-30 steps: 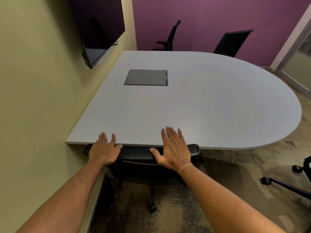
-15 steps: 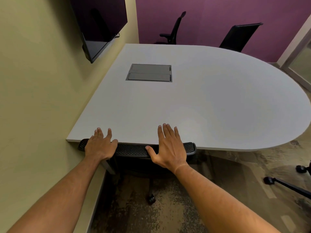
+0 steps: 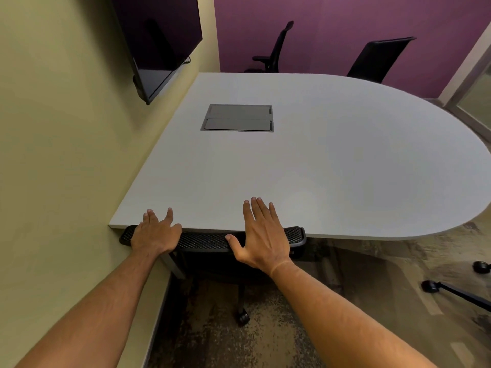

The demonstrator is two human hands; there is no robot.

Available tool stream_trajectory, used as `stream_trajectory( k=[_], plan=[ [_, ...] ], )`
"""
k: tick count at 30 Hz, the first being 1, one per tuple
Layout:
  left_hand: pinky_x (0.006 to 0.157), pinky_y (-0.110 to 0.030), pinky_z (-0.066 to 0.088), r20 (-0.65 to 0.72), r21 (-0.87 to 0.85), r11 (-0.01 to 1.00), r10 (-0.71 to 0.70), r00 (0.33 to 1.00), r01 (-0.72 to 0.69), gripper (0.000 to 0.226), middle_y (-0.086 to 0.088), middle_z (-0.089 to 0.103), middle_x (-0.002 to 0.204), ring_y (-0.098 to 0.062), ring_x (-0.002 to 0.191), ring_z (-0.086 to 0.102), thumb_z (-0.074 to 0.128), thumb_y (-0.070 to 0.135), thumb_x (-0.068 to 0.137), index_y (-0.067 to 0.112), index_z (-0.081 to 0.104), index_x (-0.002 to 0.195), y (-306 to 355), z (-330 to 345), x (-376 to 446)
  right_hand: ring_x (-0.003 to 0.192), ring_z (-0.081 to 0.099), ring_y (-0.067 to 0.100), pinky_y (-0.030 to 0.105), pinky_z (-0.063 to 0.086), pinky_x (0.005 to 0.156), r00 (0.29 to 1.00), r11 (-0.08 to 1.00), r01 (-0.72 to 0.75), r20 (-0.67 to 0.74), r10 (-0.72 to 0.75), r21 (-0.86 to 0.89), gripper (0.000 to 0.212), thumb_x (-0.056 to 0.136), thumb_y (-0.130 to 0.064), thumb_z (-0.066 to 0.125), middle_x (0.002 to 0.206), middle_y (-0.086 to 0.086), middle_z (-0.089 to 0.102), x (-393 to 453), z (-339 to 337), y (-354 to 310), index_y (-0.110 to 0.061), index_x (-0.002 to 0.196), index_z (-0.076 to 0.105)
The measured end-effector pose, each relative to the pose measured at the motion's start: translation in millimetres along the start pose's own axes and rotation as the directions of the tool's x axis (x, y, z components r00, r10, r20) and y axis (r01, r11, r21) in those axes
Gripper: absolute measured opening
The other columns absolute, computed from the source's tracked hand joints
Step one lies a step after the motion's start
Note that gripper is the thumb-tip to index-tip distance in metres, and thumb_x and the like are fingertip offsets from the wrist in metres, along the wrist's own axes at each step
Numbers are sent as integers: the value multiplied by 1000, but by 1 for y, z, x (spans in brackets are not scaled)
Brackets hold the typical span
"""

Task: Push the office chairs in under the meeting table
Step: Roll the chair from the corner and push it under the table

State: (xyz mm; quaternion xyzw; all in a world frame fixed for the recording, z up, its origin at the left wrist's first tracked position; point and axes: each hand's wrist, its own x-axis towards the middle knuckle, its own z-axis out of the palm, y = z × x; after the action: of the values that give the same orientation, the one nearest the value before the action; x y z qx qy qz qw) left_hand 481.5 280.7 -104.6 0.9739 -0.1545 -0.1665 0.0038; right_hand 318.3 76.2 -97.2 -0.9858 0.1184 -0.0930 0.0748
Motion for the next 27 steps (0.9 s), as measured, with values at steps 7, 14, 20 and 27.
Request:
stream_trajectory(
  k=[7, 14, 20, 27],
  plan=[
    [121, -40, 7, -163, 6, 988, 152, 975, -153, 72, -20, -7, 161, -27, 150, -2, 26, 46, 99, 9, -4, 154, 4, 6, -9, 149, 10, 31, 50, 7, 121, 1000, 999, -16, 27, 16, -31, 97, 85, -73, 23, 159, 21, 16, 0, -1, 2, -3, 151, 12],
    [121, -35, 0, -202, 32, 957, 289, 936, -289, 75, -15, -5, 161, -23, 150, -3, 15, 54, 99, 7, -6, 153, 15, 11, -23, 148, 10, 32, 47, 8, 122, 999, 999, -43, 16, 43, -19, 97, 86, -74, 21, 159, 20, 15, -6, -5, 12, -4, 152, 10],
    [120, -37, 5, -262, -7, 949, 302, 917, -314, 76, -14, -14, 160, -24, 149, -7, 21, 57, 97, 13, -3, 154, 31, 8, -30, 149, 9, 28, 41, 1, 122, 997, 993, -78, 2, 78, 90, 91, 88, -69, 26, 160, 18, 15, -9, -13, 21, -7, 153, 10],
    [121, -38, 6, -327, 32, 898, 425, 844, -440, 81, -14, -4, 162, -24, 150, -5, 24, 61, 95, 12, -3, 155, 99, -9, -36, 149, 4, 27, 39, -3, 121, 974, 976, -210, -67, 214, 60, 91, 86, -69, 22, 162, 16, 8, -30, -45, 75, -10, 153, 2]
  ],
)
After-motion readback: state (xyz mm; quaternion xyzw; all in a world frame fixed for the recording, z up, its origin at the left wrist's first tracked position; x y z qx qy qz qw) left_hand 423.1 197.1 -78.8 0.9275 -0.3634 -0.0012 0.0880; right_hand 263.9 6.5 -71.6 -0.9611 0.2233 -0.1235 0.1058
